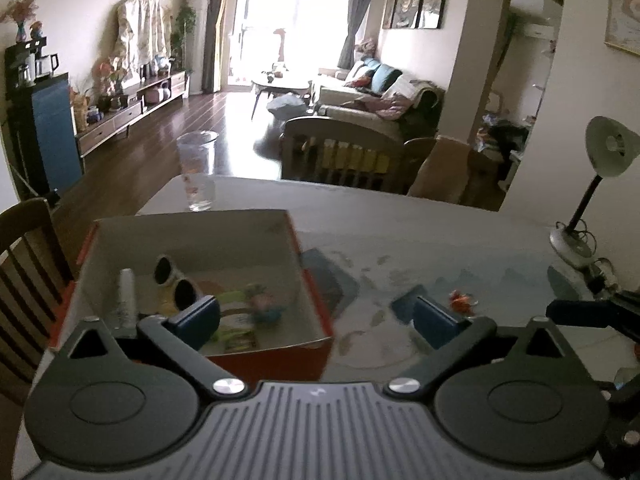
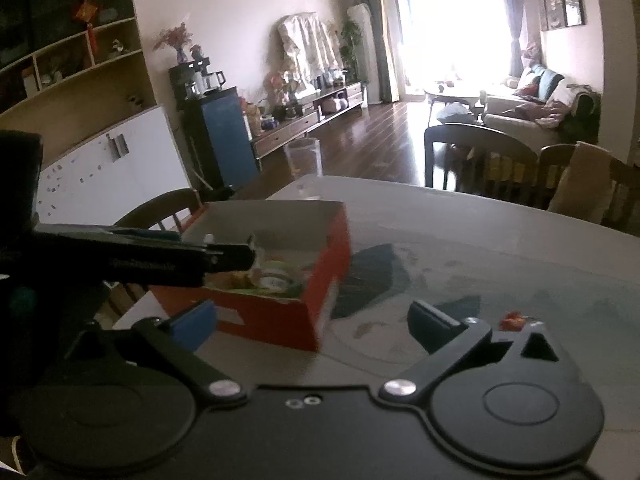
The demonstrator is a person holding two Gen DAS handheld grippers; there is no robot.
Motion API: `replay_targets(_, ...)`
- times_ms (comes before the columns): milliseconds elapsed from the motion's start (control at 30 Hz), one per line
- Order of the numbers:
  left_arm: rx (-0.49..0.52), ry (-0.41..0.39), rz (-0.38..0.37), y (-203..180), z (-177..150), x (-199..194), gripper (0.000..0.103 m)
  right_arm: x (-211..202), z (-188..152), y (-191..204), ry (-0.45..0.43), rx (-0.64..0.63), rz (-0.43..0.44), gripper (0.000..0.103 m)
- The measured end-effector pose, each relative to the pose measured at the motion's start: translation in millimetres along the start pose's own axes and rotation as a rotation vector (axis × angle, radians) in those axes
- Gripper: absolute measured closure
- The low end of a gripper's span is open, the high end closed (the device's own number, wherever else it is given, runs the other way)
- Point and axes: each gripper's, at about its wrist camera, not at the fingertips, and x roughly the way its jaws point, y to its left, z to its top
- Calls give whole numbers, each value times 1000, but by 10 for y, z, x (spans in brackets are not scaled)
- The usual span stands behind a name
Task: Organize rigid objects
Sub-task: 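Withdraw both tools toward the tape dispenser and keychain on the table, then grasp the white tape dispenser with the left tool while the right tool grasps the orange keychain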
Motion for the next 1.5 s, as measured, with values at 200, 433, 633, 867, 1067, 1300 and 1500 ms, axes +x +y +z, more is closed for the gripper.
replay_targets(200, 34, 7, -10, -403, -56, 164, 0, -137, -133, -463, 6, 39, -60, 0)
replay_targets(433, 89, 38, -22, -850, -154, 486, 0, -173, -222, -1027, 15, 66, -131, 0)
replay_targets(633, 105, 60, -10, -1134, -248, 802, 0, -25, -267, -1458, 26, 88, -175, 0)
replay_targets(867, 132, 85, 19, -1402, -360, 1229, 0, 322, -287, -1836, 72, 92, -179, 1)
replay_targets(1067, 152, 115, 39, -1530, -480, 1573, 0, 643, -306, -2117, 119, 130, -186, 4)
replay_targets(1300, 157, 152, 89, -1628, -617, 1939, 0, 980, -277, -2210, 165, 94, -192, 8)
replay_targets(1500, 119, 172, 116, -1606, -690, 2101, 0, 1300, -304, -2233, 222, 18, -187, 14)
